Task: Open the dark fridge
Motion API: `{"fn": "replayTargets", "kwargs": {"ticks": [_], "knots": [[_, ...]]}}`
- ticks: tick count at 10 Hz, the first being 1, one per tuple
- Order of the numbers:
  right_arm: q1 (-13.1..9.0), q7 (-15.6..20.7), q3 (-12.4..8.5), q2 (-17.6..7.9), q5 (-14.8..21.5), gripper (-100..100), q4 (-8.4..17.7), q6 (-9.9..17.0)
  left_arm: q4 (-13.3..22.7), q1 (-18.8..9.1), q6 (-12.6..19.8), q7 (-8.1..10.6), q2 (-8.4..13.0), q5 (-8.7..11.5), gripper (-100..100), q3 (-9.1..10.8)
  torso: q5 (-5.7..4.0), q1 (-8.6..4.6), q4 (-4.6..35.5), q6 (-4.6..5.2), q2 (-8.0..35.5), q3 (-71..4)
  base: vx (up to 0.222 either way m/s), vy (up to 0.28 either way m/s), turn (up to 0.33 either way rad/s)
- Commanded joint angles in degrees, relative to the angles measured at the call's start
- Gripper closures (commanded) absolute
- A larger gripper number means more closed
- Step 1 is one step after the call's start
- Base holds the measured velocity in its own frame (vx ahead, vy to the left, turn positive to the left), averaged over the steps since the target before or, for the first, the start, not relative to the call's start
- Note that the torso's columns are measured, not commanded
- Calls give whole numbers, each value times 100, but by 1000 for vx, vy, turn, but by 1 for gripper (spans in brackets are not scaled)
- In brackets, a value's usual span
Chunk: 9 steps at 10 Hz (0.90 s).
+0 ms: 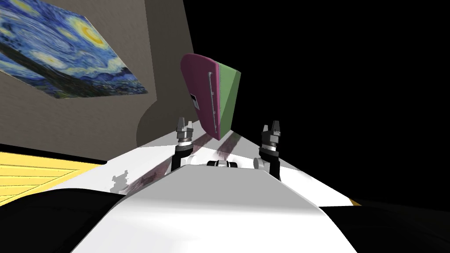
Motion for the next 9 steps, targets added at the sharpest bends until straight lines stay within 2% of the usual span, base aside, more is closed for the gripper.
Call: {"fn": "replayTargets", "kwargs": {"ticks": [1,3,7,8,9], "knots": [[0,0,0,0,0,0,0,0,-90,-4,207,50,194,164,-100,109,0,0,423,0,423,-846,85,-34,112],[3,0,0,0,0,0,2,0,-181,-9,432,105,323,340,-100,227,-3,-8,659,-1,639,-1372,127,-40,130],[3,0,0,1,0,0,2,0,-425,-24,1038,264,519,851,-100,569,-1,-4,692,0,692,-1383,163,-64,141],[3,0,0,1,0,0,2,0,-425,-24,1084,264,519,851,-100,569,-2,-8,692,0,690,-1383,119,-69,64],[2,0,0,0,0,0,2,0,-494,-30,1283,313,554,1006,-100,673,0,2,695,2,705,-1376,98,-55,109]]}}
